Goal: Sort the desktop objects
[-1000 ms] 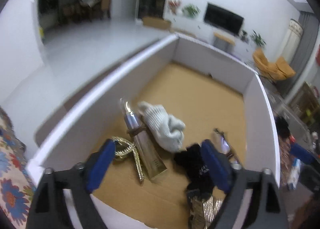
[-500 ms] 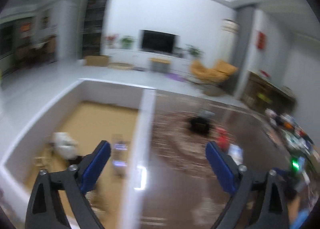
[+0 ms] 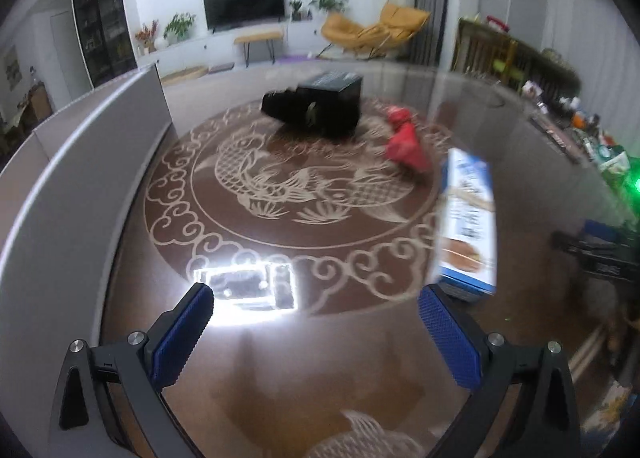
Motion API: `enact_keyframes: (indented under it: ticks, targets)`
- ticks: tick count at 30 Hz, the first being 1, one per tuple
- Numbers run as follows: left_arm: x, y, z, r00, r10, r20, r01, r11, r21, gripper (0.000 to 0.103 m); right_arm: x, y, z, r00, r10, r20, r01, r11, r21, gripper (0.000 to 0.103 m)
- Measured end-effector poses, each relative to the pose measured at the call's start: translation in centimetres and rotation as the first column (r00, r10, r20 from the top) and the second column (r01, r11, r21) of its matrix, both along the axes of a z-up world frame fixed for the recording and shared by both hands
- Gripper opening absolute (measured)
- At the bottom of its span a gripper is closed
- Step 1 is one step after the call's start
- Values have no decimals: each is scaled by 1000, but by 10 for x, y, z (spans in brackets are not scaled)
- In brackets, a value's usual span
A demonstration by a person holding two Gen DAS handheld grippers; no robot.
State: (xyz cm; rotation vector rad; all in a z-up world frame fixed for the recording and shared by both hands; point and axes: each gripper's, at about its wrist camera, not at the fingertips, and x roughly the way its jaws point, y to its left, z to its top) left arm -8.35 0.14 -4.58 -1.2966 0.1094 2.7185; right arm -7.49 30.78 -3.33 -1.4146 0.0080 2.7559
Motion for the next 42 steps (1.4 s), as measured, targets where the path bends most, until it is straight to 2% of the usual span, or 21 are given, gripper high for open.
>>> enact_keyframes:
  ticks: [5,9,11,14,42]
  targets:
    - [-24,-12,-16,1000,3,27,-1,998,-64,103,1,-6,0,1000,-1,0,1,1000,1,103]
    - [-26,-28,-27,996,53,76,-52,999,-11,103,1,-6,1,1000,-1,0,1,1000,1,103]
    - [-23,-34,-25,996,68,62,-69,997,17,103,0,-6,0,1000,-1,1,1,1000,1,103]
    - [-24,-33,-27,995,70,68,-70,998,-1,103,1,-6,1,1000,-1,1,1,1000,0,103]
    - [-21,-33,-25,995,76,62,-76,997,2,103,0,-6,0,1000,-1,1,1,1000,0,103]
